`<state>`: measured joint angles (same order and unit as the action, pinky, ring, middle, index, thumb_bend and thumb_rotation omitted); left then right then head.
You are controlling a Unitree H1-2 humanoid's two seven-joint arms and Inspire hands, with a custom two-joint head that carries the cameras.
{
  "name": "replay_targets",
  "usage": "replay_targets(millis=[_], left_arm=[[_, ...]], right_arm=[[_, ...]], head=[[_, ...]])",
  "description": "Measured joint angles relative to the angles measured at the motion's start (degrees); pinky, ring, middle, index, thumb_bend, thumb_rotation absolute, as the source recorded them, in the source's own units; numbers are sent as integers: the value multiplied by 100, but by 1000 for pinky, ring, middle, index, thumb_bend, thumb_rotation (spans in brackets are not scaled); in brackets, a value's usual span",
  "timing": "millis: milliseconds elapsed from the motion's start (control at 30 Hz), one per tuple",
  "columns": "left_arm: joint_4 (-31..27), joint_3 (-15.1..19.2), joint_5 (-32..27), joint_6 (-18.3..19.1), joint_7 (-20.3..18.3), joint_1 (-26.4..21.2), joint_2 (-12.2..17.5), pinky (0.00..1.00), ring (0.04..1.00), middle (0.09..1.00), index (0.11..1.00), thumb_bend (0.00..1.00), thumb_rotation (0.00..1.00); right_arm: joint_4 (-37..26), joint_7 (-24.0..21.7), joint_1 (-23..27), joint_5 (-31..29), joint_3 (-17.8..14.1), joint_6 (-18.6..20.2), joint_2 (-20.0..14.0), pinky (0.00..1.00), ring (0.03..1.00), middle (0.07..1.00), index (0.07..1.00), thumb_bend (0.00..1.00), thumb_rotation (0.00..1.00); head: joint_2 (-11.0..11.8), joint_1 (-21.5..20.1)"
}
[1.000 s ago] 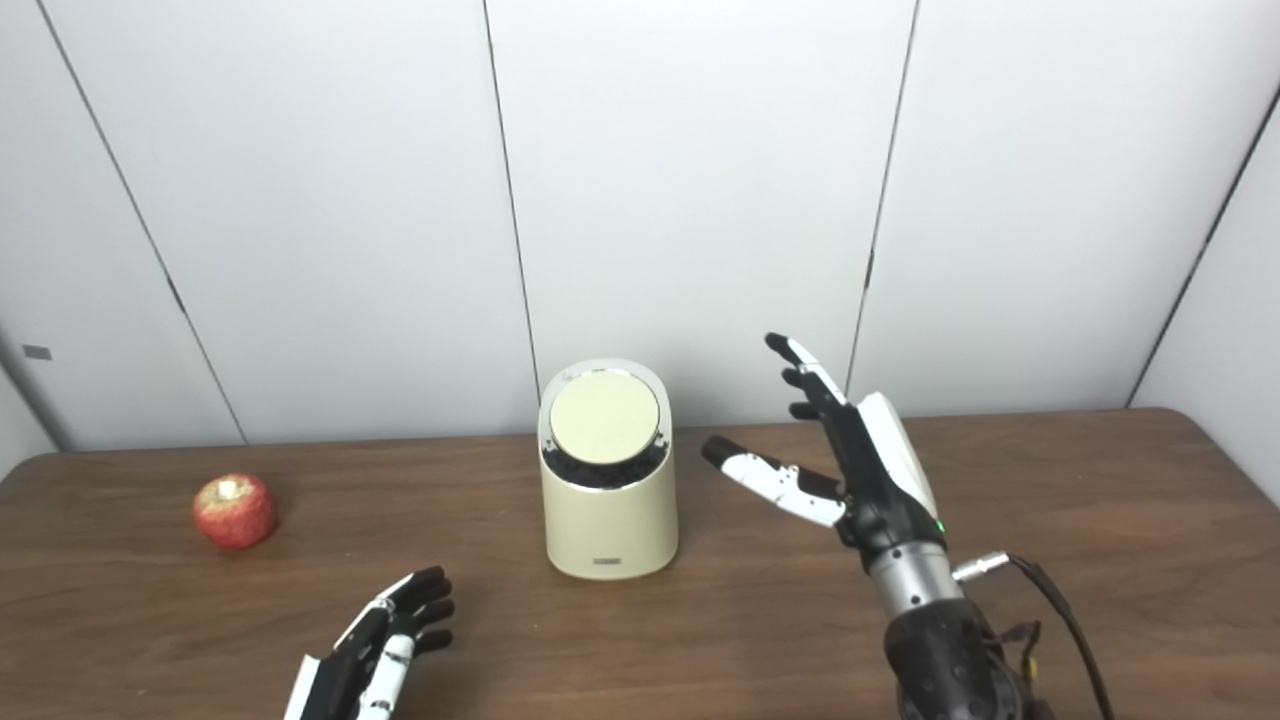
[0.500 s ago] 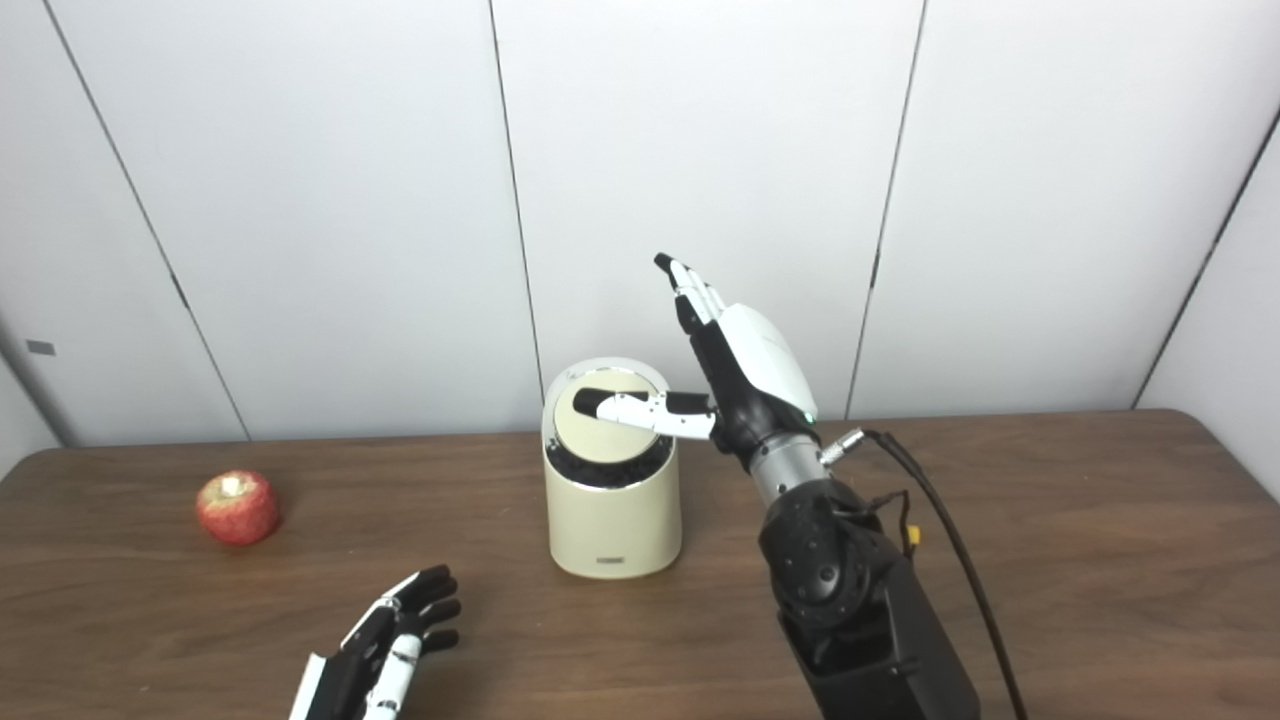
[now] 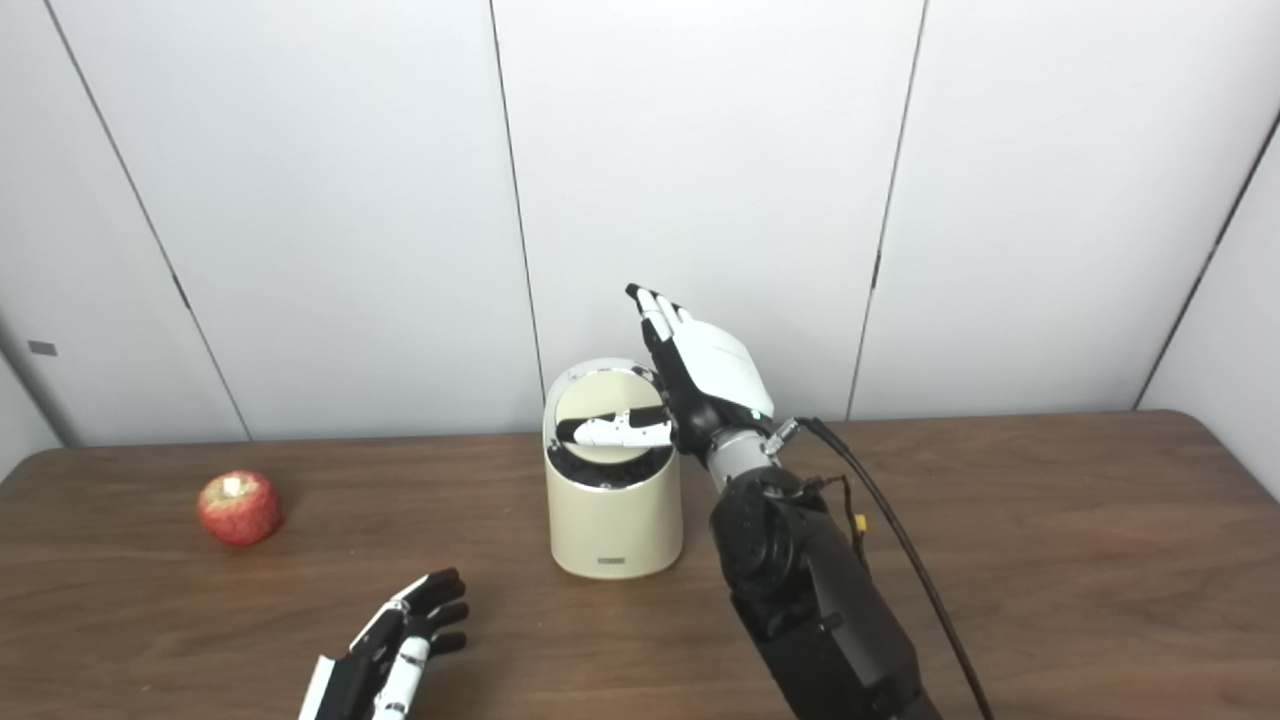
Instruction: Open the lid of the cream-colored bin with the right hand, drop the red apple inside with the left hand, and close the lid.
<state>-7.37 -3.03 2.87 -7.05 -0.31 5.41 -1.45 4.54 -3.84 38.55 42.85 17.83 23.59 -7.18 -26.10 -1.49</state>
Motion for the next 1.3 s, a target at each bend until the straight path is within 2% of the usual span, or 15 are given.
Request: replay_targets(millis=[133, 367, 500, 800, 900, 967, 1033, 1133, 1167, 1300], left_arm=[[1, 0, 4, -25, -1, 1, 3, 747, 809, 829, 830, 184, 658], [1, 7, -1, -27, -18, 3, 6, 765, 819, 837, 838, 184, 678], [1, 5, -1, -28, -30, 5, 15, 766, 819, 837, 839, 179, 717], [1, -5, -1, -68, -32, 10, 14, 762, 816, 836, 834, 185, 712], [0, -5, 0, -66, -30, 11, 13, 763, 816, 837, 835, 186, 711], [-1, -6, 1, -66, -30, 12, 13, 761, 813, 836, 836, 195, 713], [-6, -10, 0, -65, -31, 15, 14, 760, 812, 836, 836, 199, 718], [-26, -12, 0, -57, -32, 35, 14, 764, 816, 839, 837, 190, 708], [-27, -12, -1, -55, -34, 37, 14, 766, 817, 840, 838, 192, 705], [-33, -11, -25, -55, -48, 46, 15, 766, 817, 841, 839, 200, 694]], right_arm=[[307, 133, -4, 52, 41, -62, -61, 1000, 1000, 1000, 999, 617, 445], [404, 196, 17, 109, 93, -176, -79, 991, 1000, 1000, 998, 531, 462], [485, 247, 18, 110, 89, -258, -114, 981, 1000, 1000, 1000, 524, 474], [458, 233, 17, 154, 112, -248, -137, 968, 1000, 1000, 997, 545, 458], [434, 231, 17, 163, 127, -242, -151, 968, 1000, 1000, 1000, 545, 412], [417, 232, 17, 164, 142, -243, -152, 959, 1000, 1000, 991, 565, 277], [385, 241, 18, 168, 157, -250, -151, 952, 1000, 1000, 981, 580, 198], [273, 310, 68, 167, 222, -289, -144, 950, 1000, 1000, 972, 666, 99], [241, 322, 88, 168, 246, -300, -138, 950, 1000, 1000, 973, 722, 73], [230, 321, 118, 200, 306, -296, -141, 949, 1000, 1000, 975, 850, 14]], head=[[26, -53], [35, -141], [44, -141], [0, -150], [-9, -141], [-44, -132], [-61, -132], [-44, -132], [-44, -132], [-26, -132]])
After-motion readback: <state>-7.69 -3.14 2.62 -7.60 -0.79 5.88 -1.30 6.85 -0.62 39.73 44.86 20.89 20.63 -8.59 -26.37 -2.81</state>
